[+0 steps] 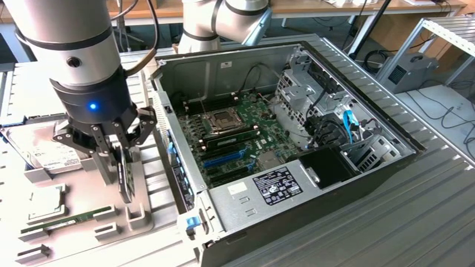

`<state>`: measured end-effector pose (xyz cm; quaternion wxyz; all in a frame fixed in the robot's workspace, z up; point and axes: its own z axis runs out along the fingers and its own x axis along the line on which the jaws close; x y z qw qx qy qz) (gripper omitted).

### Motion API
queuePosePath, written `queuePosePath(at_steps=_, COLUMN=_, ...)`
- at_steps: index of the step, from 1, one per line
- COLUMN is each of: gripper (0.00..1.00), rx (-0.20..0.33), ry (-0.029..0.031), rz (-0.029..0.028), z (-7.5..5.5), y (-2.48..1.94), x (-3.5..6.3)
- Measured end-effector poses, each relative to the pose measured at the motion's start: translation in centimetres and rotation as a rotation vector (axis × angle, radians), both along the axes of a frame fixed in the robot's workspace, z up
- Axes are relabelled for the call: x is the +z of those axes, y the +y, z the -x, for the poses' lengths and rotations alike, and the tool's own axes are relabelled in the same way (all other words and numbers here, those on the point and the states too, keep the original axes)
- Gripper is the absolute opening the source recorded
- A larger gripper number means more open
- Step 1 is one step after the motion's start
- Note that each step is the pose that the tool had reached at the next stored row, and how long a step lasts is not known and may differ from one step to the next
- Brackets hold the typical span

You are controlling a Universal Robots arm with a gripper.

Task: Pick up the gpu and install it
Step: 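Pick up the gpu and move the gpu toward the slot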

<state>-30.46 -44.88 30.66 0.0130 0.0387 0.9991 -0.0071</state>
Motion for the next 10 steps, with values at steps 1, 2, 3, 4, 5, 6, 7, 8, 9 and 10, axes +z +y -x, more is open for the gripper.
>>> queuePosePath(at_steps=1, gripper=0.26, rx=0.0, ry=0.0, rz=0.0, z=0.0, y=0.0, x=0.03)
queuePosePath(at_steps=2, gripper=0.26, rx=0.0, ry=0.0, rz=0.0, z=0.0, y=0.0, x=0.05)
queuePosePath(at_steps=3, gripper=0.26, rx=0.0, ry=0.0, rz=0.0, z=0.0, y=0.0, x=0.08)
queuePosePath(at_steps=4, gripper=0.26, rx=0.0, ry=0.0, rz=0.0, z=0.0, y=0.0, x=0.1)
queuePosePath(at_steps=5, gripper=0.26, rx=0.0, ry=0.0, rz=0.0, z=0.0, y=0.0, x=0.12)
queuePosePath(at_steps=6, gripper=0.26, rx=0.0, ry=0.0, rz=0.0, z=0.0, y=0.0, x=0.14)
queuePosePath(at_steps=7, gripper=0.26, rx=0.0, ry=0.0, rz=0.0, z=0.0, y=0.0, x=0.16)
queuePosePath(at_steps=8, gripper=0.26, rx=0.0, ry=0.0, rz=0.0, z=0.0, y=0.0, x=0.18)
queuePosePath(at_steps=9, gripper=0.26, rx=0.0, ry=0.0, rz=0.0, z=0.0, y=0.0, x=0.21)
queuePosePath(at_steps=10, gripper=0.26, rx=0.0, ry=0.0, rz=0.0, z=0.0, y=0.0, x=0.23)
